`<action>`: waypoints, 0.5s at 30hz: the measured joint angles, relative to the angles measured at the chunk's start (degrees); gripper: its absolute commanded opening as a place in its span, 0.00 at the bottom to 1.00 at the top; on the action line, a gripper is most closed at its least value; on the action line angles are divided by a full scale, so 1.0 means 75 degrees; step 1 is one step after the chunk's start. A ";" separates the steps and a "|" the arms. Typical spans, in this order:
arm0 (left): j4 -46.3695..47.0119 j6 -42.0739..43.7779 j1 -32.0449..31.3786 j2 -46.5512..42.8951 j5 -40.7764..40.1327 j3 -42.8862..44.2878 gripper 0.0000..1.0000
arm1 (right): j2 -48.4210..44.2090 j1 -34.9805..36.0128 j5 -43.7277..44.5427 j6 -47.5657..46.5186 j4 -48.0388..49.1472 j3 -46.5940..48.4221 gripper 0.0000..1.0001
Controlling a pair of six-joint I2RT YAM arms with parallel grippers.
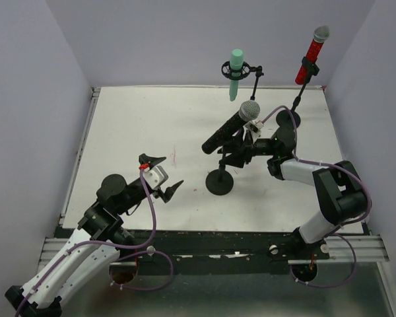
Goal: Attach the microphones to the stand
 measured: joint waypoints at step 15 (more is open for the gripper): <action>0.0050 0.0000 0.0009 0.0038 0.0000 0.0000 0.98 | -0.0970 -0.0405 -0.0020 -0.1483 -0.2229 0.0189 0.04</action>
